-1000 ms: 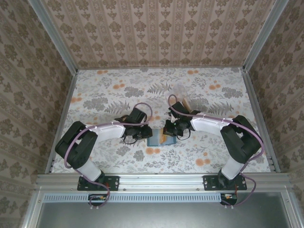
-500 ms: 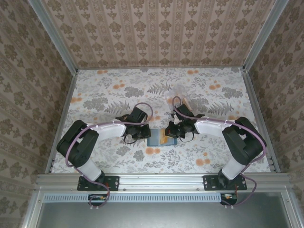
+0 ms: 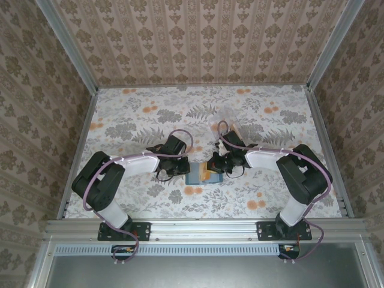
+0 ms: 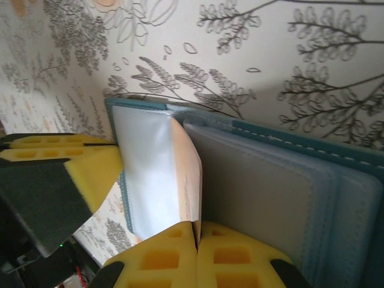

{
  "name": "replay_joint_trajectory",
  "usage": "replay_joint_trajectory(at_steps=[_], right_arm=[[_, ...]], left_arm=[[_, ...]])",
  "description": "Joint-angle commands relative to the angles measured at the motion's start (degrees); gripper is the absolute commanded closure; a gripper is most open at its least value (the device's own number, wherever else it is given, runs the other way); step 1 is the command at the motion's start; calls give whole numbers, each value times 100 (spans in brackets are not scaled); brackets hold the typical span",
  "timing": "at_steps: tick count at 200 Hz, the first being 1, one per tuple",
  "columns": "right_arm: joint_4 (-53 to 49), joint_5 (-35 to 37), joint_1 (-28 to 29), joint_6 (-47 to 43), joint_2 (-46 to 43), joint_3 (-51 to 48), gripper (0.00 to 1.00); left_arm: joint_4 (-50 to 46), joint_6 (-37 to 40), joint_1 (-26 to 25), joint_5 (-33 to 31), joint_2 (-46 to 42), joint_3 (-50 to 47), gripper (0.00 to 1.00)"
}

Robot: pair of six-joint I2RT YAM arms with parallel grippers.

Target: Put the credit cards into the card holder

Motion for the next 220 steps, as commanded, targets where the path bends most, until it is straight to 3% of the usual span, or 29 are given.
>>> replay_joint_trajectory(at_steps=[1,81,220], right_arm=[[254,-185,86,16,174,-169,100],[1126,-666,117,401,445,-403,100],[127,-53,541,162,835,588,94]], left_arm=[[-285,83,-45,-235,264,-50,88],[-306,54,-45,-258,211,-52,88],[-337,34,-36,-320,137,-45,80]])
